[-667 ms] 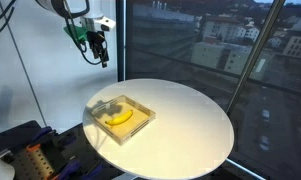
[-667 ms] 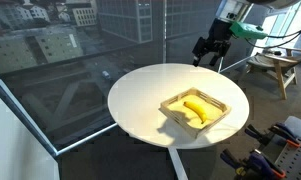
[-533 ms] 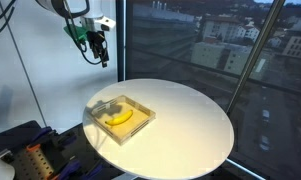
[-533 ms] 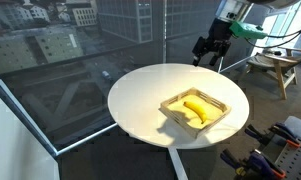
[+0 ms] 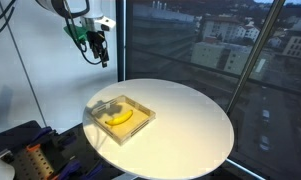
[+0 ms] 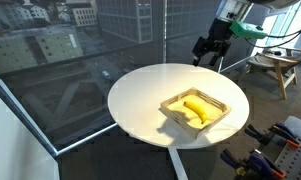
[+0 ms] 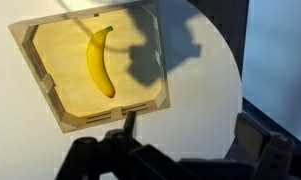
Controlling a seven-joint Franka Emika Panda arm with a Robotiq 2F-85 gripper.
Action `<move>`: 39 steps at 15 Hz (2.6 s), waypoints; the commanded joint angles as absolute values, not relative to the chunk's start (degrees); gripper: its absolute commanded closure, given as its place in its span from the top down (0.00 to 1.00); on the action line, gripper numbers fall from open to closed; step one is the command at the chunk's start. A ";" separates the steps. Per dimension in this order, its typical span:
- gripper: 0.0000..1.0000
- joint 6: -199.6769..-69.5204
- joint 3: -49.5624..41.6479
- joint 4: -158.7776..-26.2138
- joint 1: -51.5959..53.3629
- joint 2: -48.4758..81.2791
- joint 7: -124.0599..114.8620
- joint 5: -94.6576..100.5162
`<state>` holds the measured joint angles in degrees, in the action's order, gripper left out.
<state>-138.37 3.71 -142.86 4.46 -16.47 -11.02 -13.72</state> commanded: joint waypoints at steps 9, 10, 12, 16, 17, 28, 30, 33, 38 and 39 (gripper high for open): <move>1.00 -137.79 4.35 -142.10 2.11 -15.06 -13.10 -7.06; 1.00 -137.70 4.36 -142.01 1.88 -14.88 -13.22 -6.29; 1.00 -137.55 4.37 -141.82 1.52 -14.59 -13.55 -4.92; 1.00 -137.17 4.28 -141.26 1.01 -13.94 -14.26 -2.76; 1.00 -137.00 4.28 -141.00 0.88 -13.68 -14.38 -2.36; 1.00 -128.65 3.97 -135.10 0.81 -11.27 -15.61 -0.58; 1.00 -126.92 3.88 -133.69 0.87 -10.74 -15.47 -0.75; 1.00 -125.03 3.79 -131.83 0.87 -9.71 -15.49 -0.69; 1.00 -123.80 3.45 -129.70 1.01 -7.44 -14.83 -1.01; 1.00 -124.15 3.37 -129.49 1.05 -6.99 -14.61 -1.11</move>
<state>-125.79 3.56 -132.16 1.25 -8.98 -14.17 -1.57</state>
